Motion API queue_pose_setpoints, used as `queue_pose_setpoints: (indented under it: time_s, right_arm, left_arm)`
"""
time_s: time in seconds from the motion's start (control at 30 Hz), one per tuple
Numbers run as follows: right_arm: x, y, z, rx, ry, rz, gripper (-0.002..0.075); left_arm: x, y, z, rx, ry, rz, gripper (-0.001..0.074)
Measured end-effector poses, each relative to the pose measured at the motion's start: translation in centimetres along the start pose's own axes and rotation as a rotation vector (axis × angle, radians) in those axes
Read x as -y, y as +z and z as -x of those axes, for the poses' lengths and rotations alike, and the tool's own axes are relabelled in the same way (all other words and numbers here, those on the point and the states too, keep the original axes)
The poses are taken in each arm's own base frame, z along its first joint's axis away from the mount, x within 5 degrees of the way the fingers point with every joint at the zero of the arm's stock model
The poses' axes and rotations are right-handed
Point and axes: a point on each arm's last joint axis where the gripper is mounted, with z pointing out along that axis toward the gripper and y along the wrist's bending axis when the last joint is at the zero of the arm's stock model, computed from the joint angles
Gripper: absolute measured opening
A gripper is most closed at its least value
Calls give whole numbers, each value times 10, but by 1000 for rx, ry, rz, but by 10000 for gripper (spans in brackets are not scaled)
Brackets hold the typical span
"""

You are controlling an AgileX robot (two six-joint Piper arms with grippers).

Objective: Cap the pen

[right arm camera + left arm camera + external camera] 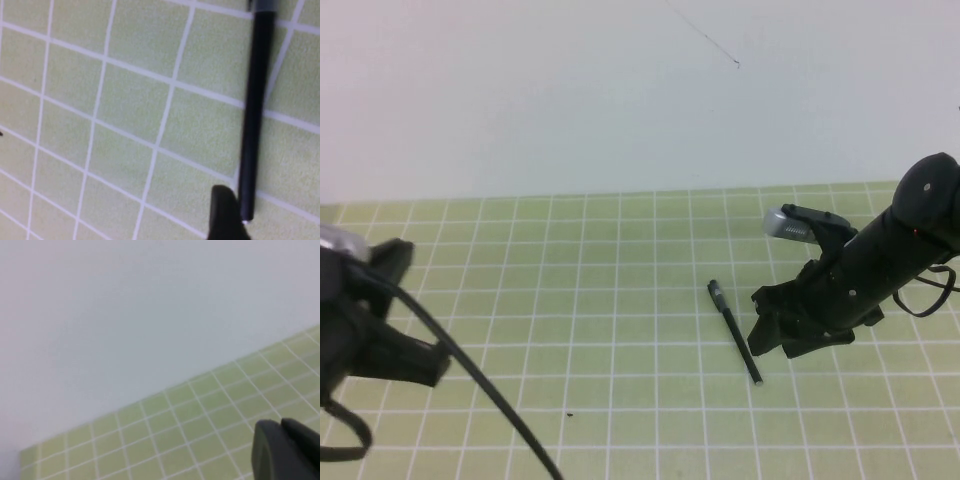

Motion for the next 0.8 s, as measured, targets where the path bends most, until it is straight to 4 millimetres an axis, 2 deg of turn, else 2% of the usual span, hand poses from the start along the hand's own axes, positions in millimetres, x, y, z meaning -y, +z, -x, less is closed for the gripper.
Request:
queue_pose_setpoints:
  time_s: [0.13,0.2,0.4,0.67,0.8]
  right_arm:
    - [-3,-12,2,37,-22,-23,417]
    - [-7,-24,4,77,-26,-42,382]
    - [-23,-75,4,214,-79,-108,232]
    - [-51,-152,-12,405,-121,-130,-2]
    - [-64,-183,-23,493,-129,-116,1]
  left_arm:
    - [-7,-8,2,19,-18,42,0]
    - [-8,-10,1,25,-20,41,0]
    - [-4,-19,-2,78,-19,-28,0]
    - [-13,-45,-1,190,-57,-23,-1]
    - [-16,-55,-10,223,-69,-21,-1]
